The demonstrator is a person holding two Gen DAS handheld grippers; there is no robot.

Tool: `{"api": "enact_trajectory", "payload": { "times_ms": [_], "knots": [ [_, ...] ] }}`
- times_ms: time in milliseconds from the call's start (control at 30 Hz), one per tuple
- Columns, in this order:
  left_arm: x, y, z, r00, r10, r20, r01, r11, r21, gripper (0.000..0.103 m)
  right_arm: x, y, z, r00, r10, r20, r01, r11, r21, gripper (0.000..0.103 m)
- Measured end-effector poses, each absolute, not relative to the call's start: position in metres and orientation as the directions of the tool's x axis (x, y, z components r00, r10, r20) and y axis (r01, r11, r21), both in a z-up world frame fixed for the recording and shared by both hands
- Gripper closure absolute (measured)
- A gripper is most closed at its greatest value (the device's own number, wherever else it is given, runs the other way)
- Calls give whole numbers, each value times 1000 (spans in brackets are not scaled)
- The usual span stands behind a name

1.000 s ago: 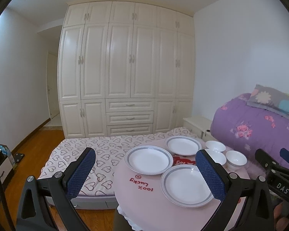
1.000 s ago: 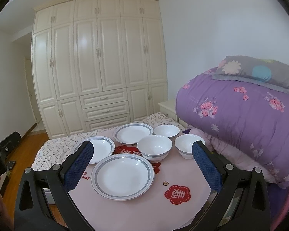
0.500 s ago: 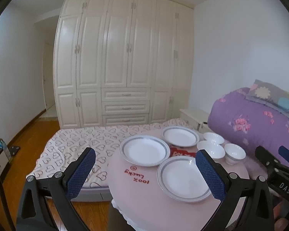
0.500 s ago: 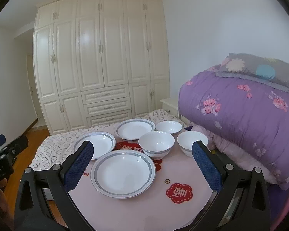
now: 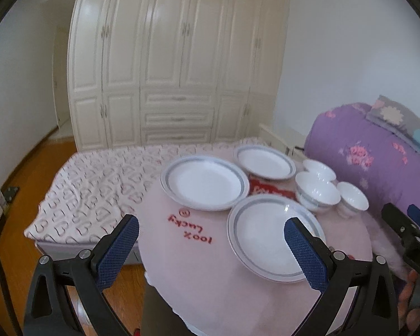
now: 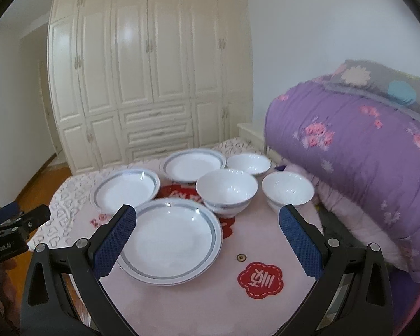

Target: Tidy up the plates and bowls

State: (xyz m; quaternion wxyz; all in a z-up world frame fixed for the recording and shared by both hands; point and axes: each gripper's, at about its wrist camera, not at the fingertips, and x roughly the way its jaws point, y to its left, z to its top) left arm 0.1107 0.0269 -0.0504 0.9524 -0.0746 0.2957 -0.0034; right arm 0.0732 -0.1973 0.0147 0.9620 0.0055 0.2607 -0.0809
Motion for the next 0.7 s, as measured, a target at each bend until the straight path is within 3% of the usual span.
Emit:
{"api": "enact_trajectory", "payload": {
  "times_ms": [400,533,700],
  "knots": [
    [233,30,-98,690,-75,-720,-56,986,-157,1,147,-233,-66,683,-62,-727,83,997,-7,1],
    [275,20,-111,660,-83,-747,-47,987,-151,1,166,-240,-88,632,-29,-774,61,998,13,18],
    [318,9,-122,644,-82,-761,-49,988,-148,1,185,-250,-108,598,17,-801,43,998,53,25]
  ]
}}
